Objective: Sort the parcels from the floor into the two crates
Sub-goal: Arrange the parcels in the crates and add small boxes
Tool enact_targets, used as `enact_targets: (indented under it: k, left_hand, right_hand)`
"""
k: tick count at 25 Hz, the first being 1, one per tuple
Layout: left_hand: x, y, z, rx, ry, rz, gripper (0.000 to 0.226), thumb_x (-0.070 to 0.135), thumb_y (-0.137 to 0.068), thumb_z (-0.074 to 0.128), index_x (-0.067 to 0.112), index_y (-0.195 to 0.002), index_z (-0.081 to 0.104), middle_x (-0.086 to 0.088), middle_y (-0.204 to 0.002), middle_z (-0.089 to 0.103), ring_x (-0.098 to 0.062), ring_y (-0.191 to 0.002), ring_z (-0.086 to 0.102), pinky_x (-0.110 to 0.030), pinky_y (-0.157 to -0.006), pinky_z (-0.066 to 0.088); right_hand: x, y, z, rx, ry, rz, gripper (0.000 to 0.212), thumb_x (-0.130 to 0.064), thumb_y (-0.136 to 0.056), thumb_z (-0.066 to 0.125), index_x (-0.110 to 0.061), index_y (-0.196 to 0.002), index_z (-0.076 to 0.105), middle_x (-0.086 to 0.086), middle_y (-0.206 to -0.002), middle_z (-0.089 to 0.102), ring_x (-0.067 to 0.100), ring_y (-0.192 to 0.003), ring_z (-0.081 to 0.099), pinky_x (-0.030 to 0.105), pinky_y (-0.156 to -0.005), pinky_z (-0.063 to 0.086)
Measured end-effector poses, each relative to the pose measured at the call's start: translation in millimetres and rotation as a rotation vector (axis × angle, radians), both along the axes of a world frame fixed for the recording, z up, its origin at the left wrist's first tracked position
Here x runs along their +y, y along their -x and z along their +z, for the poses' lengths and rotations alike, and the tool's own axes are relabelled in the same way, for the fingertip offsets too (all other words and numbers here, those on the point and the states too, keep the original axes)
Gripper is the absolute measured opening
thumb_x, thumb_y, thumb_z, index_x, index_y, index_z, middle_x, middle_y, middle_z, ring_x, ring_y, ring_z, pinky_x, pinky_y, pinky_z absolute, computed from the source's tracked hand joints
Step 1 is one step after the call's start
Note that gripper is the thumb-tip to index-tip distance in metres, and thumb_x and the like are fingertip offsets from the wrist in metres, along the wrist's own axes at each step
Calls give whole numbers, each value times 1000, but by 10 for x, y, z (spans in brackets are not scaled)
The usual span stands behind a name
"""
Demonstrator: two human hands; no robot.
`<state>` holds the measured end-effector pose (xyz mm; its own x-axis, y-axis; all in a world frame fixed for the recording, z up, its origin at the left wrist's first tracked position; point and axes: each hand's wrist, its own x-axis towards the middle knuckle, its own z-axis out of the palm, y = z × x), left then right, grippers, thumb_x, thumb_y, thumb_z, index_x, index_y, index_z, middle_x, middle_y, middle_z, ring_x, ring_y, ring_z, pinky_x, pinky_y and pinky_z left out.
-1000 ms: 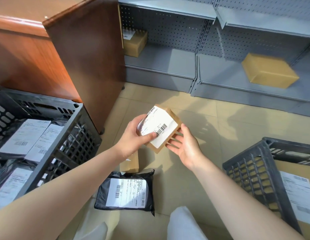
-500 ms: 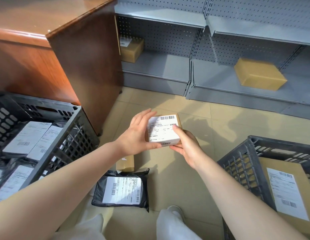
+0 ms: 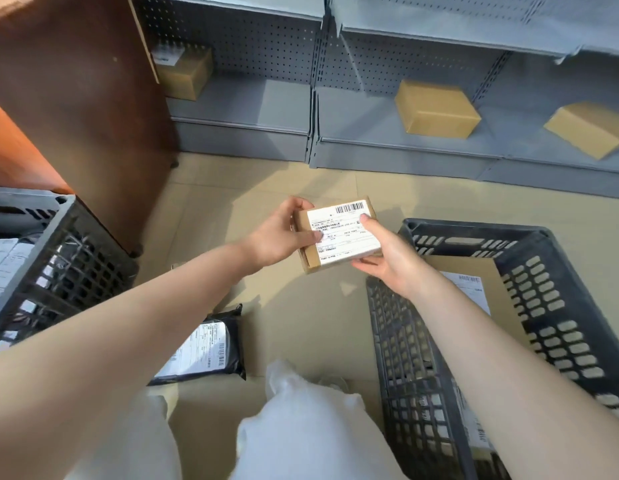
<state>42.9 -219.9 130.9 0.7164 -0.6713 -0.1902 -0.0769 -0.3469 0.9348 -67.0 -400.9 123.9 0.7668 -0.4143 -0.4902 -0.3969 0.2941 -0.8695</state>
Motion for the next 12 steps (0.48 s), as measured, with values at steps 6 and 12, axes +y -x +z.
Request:
enact_targets:
  k: [6,12]
  left_hand:
    - [-649,349,70,-106,-36,-137,40,39,-83,74,24,-113,51,-1,-121,59,-14,-102,57,-22,-86,48]
    - [-1097,969,4,-247,-98,-505,66,31,-87,72,22,-142,38,-2,-145,41,-10,-123,40,-23,-102,35]
  right_hand:
    - [-597,666,189,26,39,-17,48,-46,-88,68,-21,-128,58,2,-109,75,20,-102,72,42,-95,55]
    - [-1266,1671,67,87,-106,-81,46,-42,-93,63,-22,-133,55,8,-123,70,24,-114,66,45,-99,52]
